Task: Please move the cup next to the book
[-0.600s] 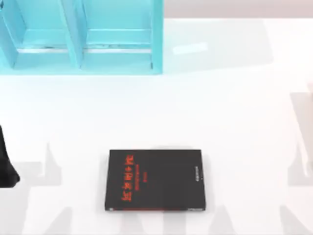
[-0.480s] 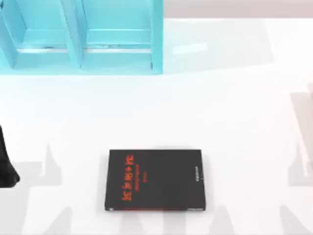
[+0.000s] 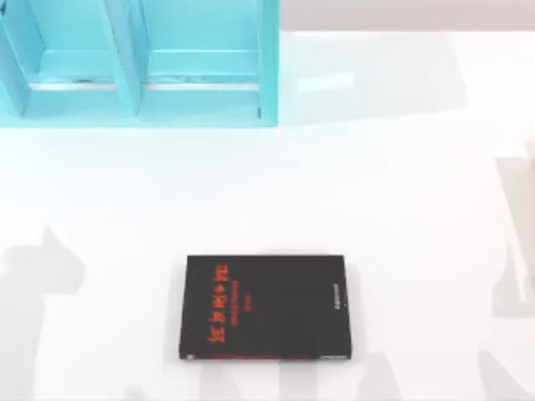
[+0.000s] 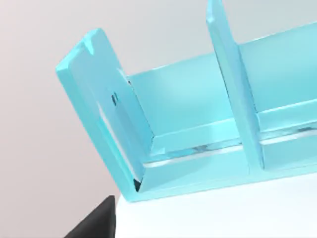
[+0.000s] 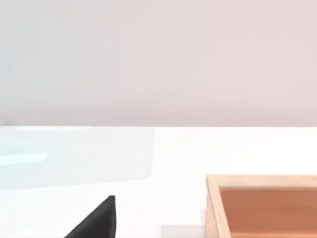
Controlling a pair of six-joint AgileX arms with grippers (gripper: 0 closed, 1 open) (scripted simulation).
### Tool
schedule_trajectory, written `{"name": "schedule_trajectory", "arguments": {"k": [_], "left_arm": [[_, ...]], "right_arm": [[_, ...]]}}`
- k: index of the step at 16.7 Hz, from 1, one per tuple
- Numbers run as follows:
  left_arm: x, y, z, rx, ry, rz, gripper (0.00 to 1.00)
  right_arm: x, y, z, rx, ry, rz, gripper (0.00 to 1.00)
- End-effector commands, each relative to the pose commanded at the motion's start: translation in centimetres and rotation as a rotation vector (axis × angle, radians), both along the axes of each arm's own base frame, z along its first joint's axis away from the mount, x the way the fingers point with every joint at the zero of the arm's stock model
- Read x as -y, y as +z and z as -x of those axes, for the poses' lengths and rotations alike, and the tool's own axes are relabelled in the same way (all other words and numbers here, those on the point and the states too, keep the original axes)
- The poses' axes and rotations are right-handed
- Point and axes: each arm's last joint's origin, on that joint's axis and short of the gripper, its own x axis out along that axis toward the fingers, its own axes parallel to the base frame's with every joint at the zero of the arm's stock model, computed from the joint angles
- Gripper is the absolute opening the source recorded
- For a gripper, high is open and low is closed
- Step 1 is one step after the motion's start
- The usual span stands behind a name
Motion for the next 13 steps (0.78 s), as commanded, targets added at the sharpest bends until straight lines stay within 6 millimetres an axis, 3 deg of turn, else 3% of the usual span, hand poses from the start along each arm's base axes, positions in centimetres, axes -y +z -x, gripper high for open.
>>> {"name": "schedule_trajectory", "arguments": {"k": [3,7,10,13], "left_arm": [[-1.3,5.0,-0.8,-0.176,0.059,-0.257,1.0],[-4.2,10.3,-3.8,-0.526,0.029,-0.599,1.0],[-7.4,11.9,-7.3,-0.815,-0.109,-0.783,1.0],[-11.2,11.0,-10.9,-1.069,-0.333,-0.867,1.0]], "right_arm": [[0.0,0.0,0.0,0.0,0.0,0.0,1.0],[0.0,0.0,0.0,0.0,0.0,0.0,1.0],[0.0,0.0,0.0,0.0,0.0,0.0,1.0],[0.0,0.0,0.0,0.0,0.0,0.0,1.0]]}}
